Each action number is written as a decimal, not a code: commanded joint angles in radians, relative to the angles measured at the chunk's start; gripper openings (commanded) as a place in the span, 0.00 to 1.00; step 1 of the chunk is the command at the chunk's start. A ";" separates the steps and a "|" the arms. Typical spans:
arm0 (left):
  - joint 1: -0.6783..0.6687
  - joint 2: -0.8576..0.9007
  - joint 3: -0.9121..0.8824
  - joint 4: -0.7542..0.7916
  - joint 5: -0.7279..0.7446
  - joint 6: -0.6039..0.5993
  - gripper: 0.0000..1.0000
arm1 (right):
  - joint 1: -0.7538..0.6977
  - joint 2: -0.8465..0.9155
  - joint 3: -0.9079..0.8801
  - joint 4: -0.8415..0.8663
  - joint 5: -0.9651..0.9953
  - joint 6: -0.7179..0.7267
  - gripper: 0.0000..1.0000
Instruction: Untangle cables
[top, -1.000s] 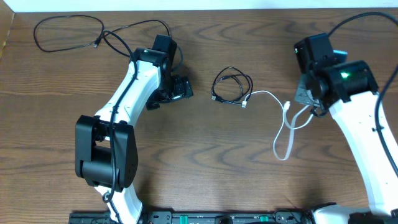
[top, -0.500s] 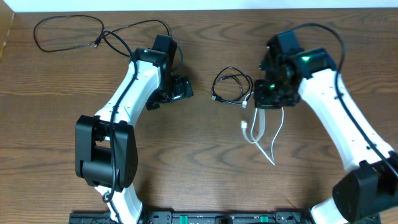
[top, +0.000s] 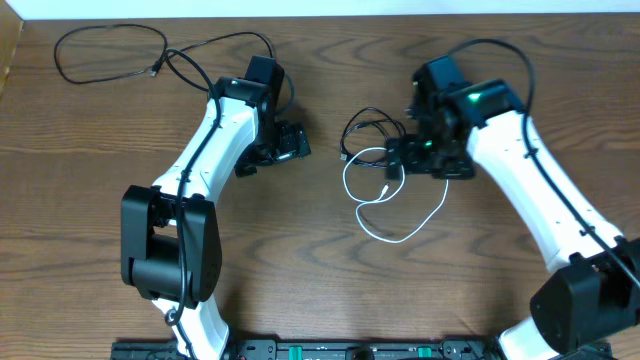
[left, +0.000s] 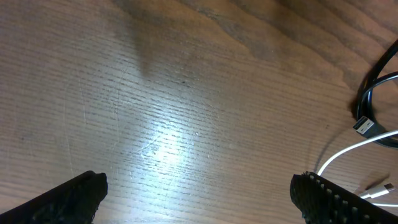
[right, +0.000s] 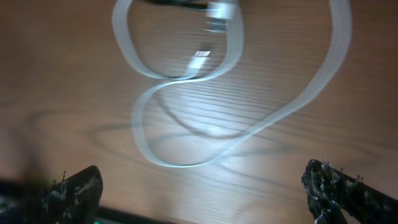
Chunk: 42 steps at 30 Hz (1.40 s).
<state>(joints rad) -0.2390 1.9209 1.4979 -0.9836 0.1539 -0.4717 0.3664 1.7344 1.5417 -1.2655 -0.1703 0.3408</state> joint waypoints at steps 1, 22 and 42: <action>0.001 -0.010 -0.005 -0.002 -0.009 -0.002 1.00 | -0.068 0.006 0.000 -0.053 0.133 0.029 0.99; 0.001 -0.010 -0.005 -0.002 -0.009 -0.001 1.00 | 0.014 0.007 -0.509 0.332 -0.049 0.454 0.96; 0.001 -0.010 -0.005 -0.002 -0.009 -0.002 1.00 | 0.089 0.007 -0.609 0.465 0.114 0.616 0.15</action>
<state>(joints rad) -0.2394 1.9209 1.4979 -0.9840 0.1539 -0.4713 0.4530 1.7370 0.9421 -0.8043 -0.1070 0.9459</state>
